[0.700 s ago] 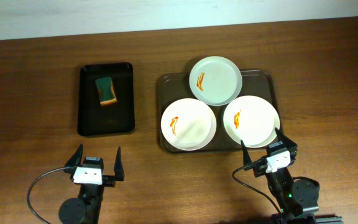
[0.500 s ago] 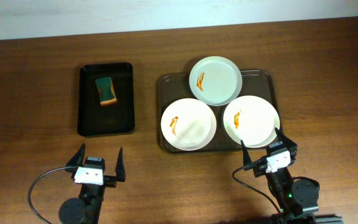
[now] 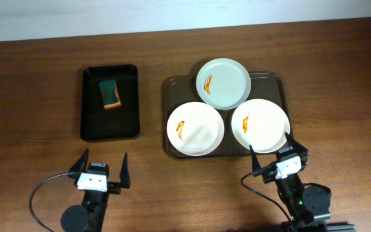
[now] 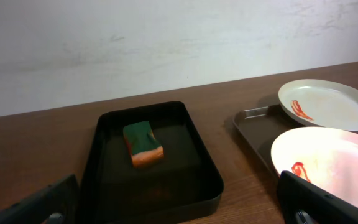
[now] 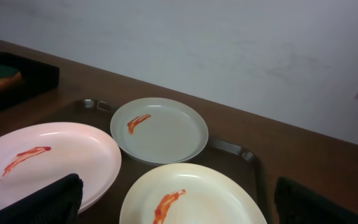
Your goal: Clean dirty plates on tray and stack at the side
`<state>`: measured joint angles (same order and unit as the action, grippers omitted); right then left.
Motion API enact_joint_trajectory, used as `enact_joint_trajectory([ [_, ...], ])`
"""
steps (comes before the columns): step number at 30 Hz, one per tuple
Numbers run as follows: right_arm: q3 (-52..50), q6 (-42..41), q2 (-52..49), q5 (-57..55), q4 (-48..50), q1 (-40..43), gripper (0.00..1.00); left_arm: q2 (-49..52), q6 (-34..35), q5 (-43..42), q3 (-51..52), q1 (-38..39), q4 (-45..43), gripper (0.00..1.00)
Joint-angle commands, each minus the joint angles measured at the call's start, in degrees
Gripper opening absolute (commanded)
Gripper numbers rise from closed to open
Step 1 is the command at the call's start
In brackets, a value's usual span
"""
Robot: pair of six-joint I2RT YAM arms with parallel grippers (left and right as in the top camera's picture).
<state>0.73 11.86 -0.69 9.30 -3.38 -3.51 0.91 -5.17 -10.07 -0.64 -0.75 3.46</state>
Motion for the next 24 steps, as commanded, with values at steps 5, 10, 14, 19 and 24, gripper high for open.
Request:
enact_joint_trajectory([
  [5, -0.4, -0.3, 0.3, 0.5, -0.2, 0.2, 0.98, 0.3, -0.7, -1.5, 0.1, 0.2, 0.3, 1.00],
  [10, -0.4, -0.3, 0.3, 0.5, -0.2, 0.2, 0.98, 0.3, -0.7, -1.5, 0.1, 0.2, 0.2, 1.00],
  [14, -0.4, -0.3, 0.3, 0.5, -0.2, 0.2, 0.98, 0.3, -0.7, -1.5, 0.1, 0.2, 0.3, 1.00],
  [19, -0.4, -0.3, 0.3, 0.5, -0.2, 0.2, 0.98, 0.3, 7.5, -51.9, 0.1, 0.2, -12.8, 1.00],
  [24, -0.4, -0.3, 0.3, 0.6, -0.2, 0.2, 0.98, 0.2, 7.6, -55.1, 0.1, 0.2, -43.1, 1.00],
])
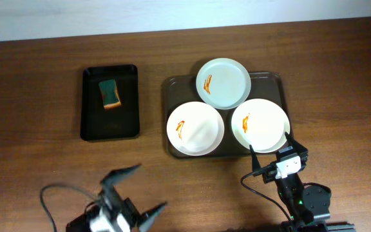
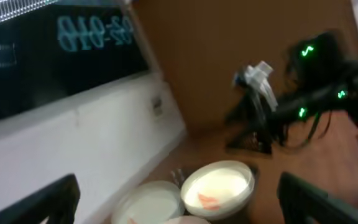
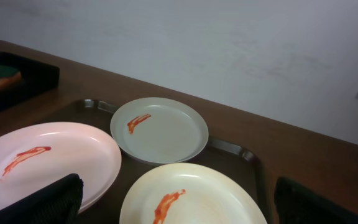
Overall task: Clean dirty plates on tray and stack at the side
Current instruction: 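Move the left gripper over the green sponge in the black tray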
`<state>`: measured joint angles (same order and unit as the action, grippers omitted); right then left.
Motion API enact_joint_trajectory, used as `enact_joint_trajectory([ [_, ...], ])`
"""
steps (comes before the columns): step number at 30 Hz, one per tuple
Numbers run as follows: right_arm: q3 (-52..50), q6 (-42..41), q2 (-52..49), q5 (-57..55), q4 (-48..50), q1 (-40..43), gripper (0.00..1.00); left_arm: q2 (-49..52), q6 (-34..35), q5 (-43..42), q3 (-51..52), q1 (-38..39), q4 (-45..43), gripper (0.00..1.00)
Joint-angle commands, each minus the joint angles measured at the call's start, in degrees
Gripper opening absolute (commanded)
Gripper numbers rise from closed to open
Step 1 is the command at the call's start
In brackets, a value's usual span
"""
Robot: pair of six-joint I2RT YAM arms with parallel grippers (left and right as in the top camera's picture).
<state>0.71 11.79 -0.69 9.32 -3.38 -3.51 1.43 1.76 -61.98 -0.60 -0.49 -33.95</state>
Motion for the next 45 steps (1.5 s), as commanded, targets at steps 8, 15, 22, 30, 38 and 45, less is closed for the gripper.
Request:
enact_joint_trajectory([
  [8, -0.4, -0.2, 0.3, 0.5, -0.2, 0.2, 0.98, 3.0, -11.1, 30.7, -15.5, 0.0, 35.0, 1.00],
  [15, -0.4, -0.2, 0.3, 0.5, -0.2, 0.2, 0.98, 38.9, -11.1, 21.8, -40.6, 0.0, 65.9, 1.00],
  [22, -0.4, -0.2, 0.3, 0.5, -0.2, 0.2, 0.98, 70.1, -5.0, 54.5, -72.2, 0.0, 86.2, 1.00],
  [30, -0.4, -0.2, 0.3, 0.5, -0.2, 0.2, 0.98, 95.2, 0.0, 52.6, -83.2, -0.1, 89.3, 1.00],
  [38, -0.4, -0.2, 0.3, 0.5, -0.2, 0.2, 0.98, 95.1, 0.0, 29.1, -83.3, 0.1, 92.2, 1.00],
  [45, -0.4, -0.2, 0.3, 0.5, -0.2, 0.2, 0.98, 95.1, 2.6, 33.1, -84.9, 0.1, 91.6, 0.99],
])
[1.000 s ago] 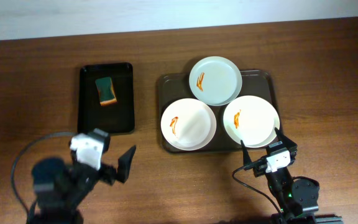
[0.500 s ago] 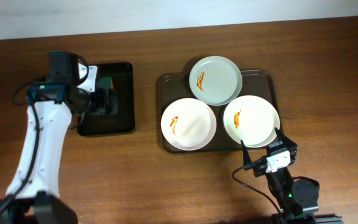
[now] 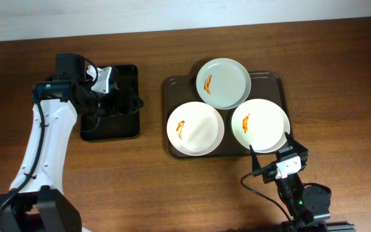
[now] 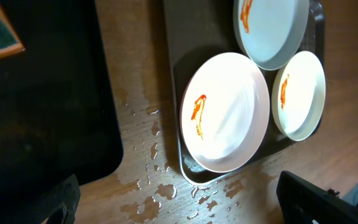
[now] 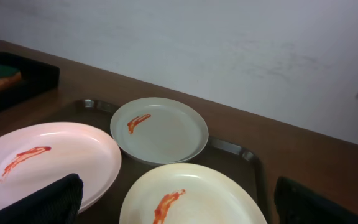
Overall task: Clean dirty plates on tray and stack at the side
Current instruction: 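Move the left gripper over the green sponge in the black tray, then lower the left gripper and grasp the green sponge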
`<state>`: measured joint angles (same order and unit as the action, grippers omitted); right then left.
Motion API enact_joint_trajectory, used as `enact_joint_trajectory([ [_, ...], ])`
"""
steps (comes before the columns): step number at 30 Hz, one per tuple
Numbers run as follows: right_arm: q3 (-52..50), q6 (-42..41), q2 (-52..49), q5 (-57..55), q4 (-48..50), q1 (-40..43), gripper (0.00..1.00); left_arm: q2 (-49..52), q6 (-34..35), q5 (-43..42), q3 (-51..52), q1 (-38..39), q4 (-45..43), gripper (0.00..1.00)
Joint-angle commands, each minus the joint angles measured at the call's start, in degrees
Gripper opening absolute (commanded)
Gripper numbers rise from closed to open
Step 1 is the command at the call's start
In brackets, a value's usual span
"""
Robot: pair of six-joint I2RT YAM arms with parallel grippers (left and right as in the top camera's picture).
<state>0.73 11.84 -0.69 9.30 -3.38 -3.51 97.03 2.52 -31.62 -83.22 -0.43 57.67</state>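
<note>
Three plates, each with a red sauce streak, lie on the brown tray (image 3: 270, 81): a pale green one (image 3: 223, 83) at the back, a pinkish one (image 3: 195, 129) front left, a cream one (image 3: 259, 125) front right. A green and orange sponge lies in the black tray (image 3: 108, 130); the overhead view hides it under my left arm. My left gripper (image 3: 126, 102) hangs open over that tray's right side, holding nothing. The open right gripper (image 3: 272, 149) rests at the table's front, just before the cream plate (image 5: 197, 193).
Water drops (image 4: 166, 186) wet the wood between the two trays, near the brown tray's front left corner. The black tray (image 4: 42, 112) has raised walls. A pale wall (image 5: 229, 43) closes the back of the table.
My left arm was low at the table's front with its camera facing the room. Now it reaches over the black tray, gripper open and looking down. The right arm and plates are unchanged.
At first both grippers rested open at the table's front edge, the left facing the sponge tray. Then the left gripper stood twisted at the front, seeing the room. Now it hangs over the black tray. The right one has not stirred.
</note>
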Motion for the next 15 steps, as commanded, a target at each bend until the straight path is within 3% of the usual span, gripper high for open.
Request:
enact_joint_trajectory([
  [1, -0.4, -0.3, 0.3, 0.5, -0.2, 0.2, 0.98, -0.5, 1.8, 3.2, -4.7, 0.1, 0.5, 1.00],
  [2, -0.4, -0.2, 0.3, 0.5, -0.2, 0.2, 0.98, -0.5, 1.9, 4.2, -8.8, 0.1, 1.4, 1.00],
  [6, -0.4, -0.3, 0.3, 0.5, -0.2, 0.2, 0.98, -0.4, 5.4, 24.3, -12.2, 0.1, 0.0, 1.00],
  [12, -0.4, -0.2, 0.3, 0.5, -0.2, 0.2, 0.98, 1.0, 5.6, 25.5, -12.1, 0.1, -6.1, 1.00],
  [15, -0.4, -0.3, 0.3, 0.5, -0.2, 0.2, 0.98, 7.9, 5.6, 25.5, -12.1, 0.1, -13.3, 1.00],
])
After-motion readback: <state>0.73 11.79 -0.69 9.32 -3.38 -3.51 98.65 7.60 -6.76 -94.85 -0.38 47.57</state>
